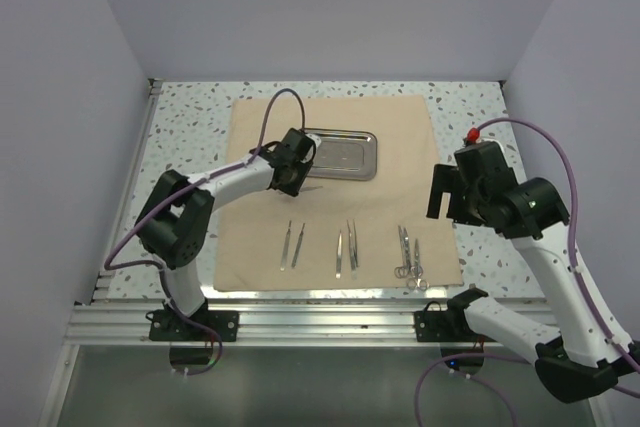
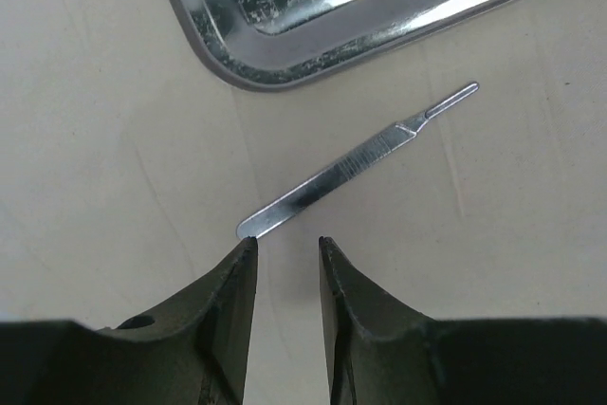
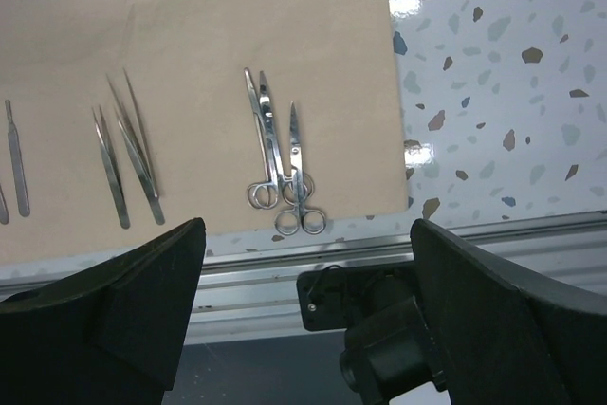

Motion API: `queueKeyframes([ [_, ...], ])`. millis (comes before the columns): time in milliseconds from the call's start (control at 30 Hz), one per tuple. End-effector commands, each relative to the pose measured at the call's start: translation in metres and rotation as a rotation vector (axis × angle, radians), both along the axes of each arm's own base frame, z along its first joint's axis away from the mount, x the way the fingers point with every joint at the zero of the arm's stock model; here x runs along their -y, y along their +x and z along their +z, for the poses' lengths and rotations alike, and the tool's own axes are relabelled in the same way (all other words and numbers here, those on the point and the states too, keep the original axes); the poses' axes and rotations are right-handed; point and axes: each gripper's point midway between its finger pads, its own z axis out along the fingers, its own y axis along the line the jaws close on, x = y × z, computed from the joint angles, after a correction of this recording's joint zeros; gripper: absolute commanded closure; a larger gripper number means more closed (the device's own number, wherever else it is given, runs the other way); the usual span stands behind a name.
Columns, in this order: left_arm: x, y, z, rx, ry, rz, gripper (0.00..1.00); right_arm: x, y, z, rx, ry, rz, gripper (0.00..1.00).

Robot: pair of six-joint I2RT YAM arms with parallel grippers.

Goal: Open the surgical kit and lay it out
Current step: Pick up the medical item from the surgical kit.

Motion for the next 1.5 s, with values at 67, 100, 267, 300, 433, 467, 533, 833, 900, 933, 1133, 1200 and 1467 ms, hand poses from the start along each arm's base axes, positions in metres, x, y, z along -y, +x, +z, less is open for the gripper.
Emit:
queueKeyframes([
  [67, 0.023, 0.029, 0.005, 0.037, -0.016, -0.131, 0.65, 0.001, 0.010, 0.006, 0.009, -0.011, -0.044, 0.06],
  [100, 0.026, 0.027, 0.003, 0.021, -0.034, -0.144, 0.65, 0.001, 0.012, 0.006, 0.008, -0.009, -0.049, 0.06],
  [267, 0.027, 0.021, -0.012, -0.013, -0.027, -0.192, 0.64, -0.003, 0.020, 0.003, 0.000, -0.009, -0.059, 0.06],
  [300, 0.026, 0.023, -0.013, -0.007, -0.031, -0.191, 0.64, -0.004, 0.020, 0.002, -0.008, -0.009, -0.057, 0.06],
  [433, 0.022, 0.022, -0.027, -0.038, -0.037, -0.191, 0.64, -0.007, 0.026, -0.001, -0.020, -0.014, -0.056, 0.06],
  [467, 0.020, 0.021, -0.031, -0.045, -0.029, -0.192, 0.63, -0.007, 0.026, -0.002, -0.022, -0.015, -0.058, 0.06],
  [533, 0.018, 0.021, -0.040, -0.060, -0.020, -0.194, 0.63, -0.009, 0.029, -0.002, -0.027, -0.015, -0.055, 0.06],
  [833, 0.006, 0.028, -0.066, -0.117, -0.026, -0.183, 0.63, -0.013, 0.036, -0.006, -0.047, -0.023, -0.051, 0.06],
  [900, 0.004, 0.026, -0.070, -0.131, -0.018, -0.184, 0.63, -0.013, 0.038, -0.006, -0.052, -0.023, -0.051, 0.06],
  [933, 0.007, 0.023, -0.073, -0.144, -0.033, -0.193, 0.63, -0.014, 0.038, -0.007, -0.053, -0.023, -0.049, 0.06],
  [1133, 0.013, 0.000, -0.103, -0.299, -0.067, -0.238, 0.64, -0.017, 0.039, -0.010, -0.071, -0.019, -0.037, 0.06],
  [1200, 0.015, -0.011, -0.109, -0.359, -0.083, -0.242, 0.69, -0.019, 0.040, -0.010, -0.071, -0.017, -0.030, 0.06],
  [1467, 0.017, -0.045, -0.124, -0.489, -0.138, -0.243, 1.00, -0.020, 0.042, -0.009, -0.072, -0.017, -0.021, 0.06],
])
